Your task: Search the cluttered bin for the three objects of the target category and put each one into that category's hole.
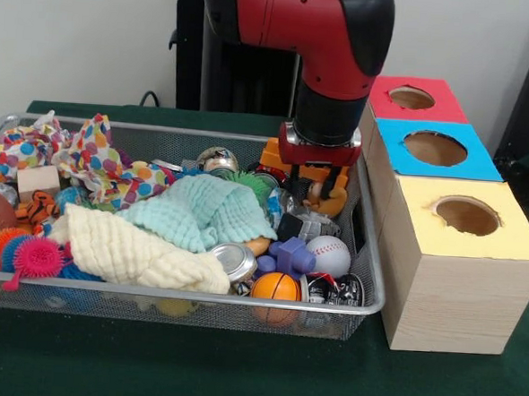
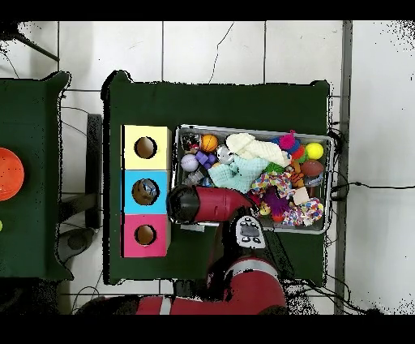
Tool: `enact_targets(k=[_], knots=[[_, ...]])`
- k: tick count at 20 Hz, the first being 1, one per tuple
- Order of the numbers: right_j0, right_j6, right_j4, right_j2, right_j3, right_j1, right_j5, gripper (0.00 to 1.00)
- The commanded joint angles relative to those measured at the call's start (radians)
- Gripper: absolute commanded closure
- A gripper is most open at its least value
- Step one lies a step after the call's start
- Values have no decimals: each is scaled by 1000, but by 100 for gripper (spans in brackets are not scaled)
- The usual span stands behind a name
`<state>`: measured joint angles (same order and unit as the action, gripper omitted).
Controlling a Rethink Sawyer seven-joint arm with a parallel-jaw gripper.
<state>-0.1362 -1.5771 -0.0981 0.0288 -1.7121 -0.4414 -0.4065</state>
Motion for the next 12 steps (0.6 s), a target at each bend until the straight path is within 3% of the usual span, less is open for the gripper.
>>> enact_targets(k=[1,12], knots=[[-12,-105,-27,-20,69,27,25,0],[-15,-81,-15,-2,85,-21,-66,0]])
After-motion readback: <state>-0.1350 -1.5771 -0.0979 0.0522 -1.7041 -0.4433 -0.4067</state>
